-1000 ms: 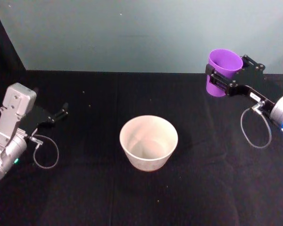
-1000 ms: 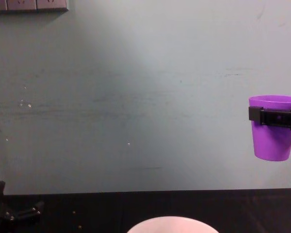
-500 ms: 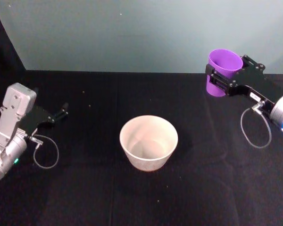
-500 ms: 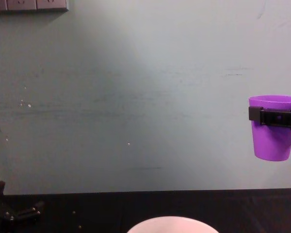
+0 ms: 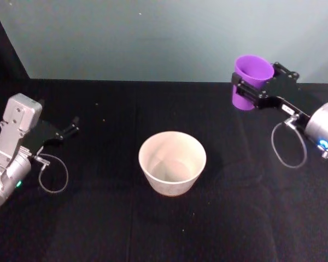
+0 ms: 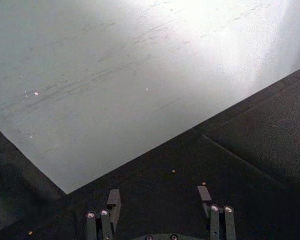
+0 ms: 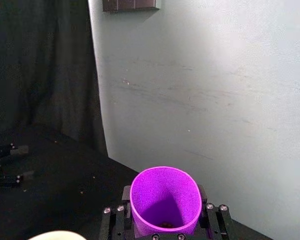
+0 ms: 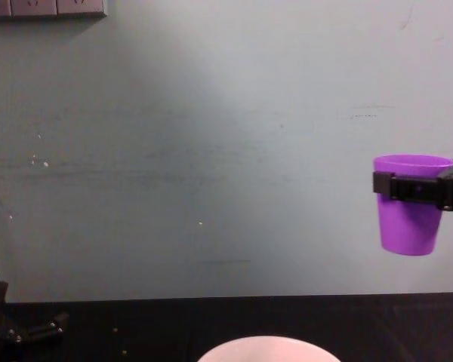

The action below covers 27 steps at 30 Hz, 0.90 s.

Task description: Pick up the cup and pour the mung beans from the cup into the bowl.

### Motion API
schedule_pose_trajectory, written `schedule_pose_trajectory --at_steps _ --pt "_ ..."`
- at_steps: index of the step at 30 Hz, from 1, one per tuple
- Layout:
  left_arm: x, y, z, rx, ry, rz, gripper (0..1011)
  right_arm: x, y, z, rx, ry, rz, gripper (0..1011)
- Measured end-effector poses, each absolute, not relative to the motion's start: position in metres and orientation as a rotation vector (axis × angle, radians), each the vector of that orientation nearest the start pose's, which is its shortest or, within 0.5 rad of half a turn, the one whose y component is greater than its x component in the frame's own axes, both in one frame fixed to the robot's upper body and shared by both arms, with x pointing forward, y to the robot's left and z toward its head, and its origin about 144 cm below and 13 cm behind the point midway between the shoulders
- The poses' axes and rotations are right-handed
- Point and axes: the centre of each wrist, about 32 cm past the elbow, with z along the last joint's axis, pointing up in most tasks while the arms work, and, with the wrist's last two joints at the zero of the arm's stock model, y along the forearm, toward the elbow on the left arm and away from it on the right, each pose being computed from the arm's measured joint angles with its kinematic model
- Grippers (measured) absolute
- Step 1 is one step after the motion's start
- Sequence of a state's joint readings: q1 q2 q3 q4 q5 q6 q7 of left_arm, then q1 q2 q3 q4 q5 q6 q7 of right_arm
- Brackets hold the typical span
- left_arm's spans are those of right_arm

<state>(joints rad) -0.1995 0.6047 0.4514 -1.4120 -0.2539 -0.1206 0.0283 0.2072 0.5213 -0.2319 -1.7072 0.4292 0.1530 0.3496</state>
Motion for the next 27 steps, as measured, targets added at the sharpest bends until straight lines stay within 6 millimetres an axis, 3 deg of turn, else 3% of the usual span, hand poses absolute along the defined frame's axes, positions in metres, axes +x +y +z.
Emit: schedule_pose_trajectory --at_steps 1,3,9,27 --pt "0.489 0.310 1.140 0.304 -0.285 1.248 1000 0.509 -0.272 1.249 -0.178 -0.181 -0.930 734" --pt "0.489 0.310 1.140 0.305 -0.285 1.248 1000 0.508 -0.268 1.249 -0.220 -0.214 -0.921 734" --pt "0.489 0.310 1.140 0.304 -0.285 1.248 1000 0.498 -0.242 1.248 -0.547 -0.548 -0.867 734" --pt "0.489 0.310 1.140 0.304 -0.285 1.248 1000 0.483 -0.219 1.242 -0.743 -0.815 -0.798 734"
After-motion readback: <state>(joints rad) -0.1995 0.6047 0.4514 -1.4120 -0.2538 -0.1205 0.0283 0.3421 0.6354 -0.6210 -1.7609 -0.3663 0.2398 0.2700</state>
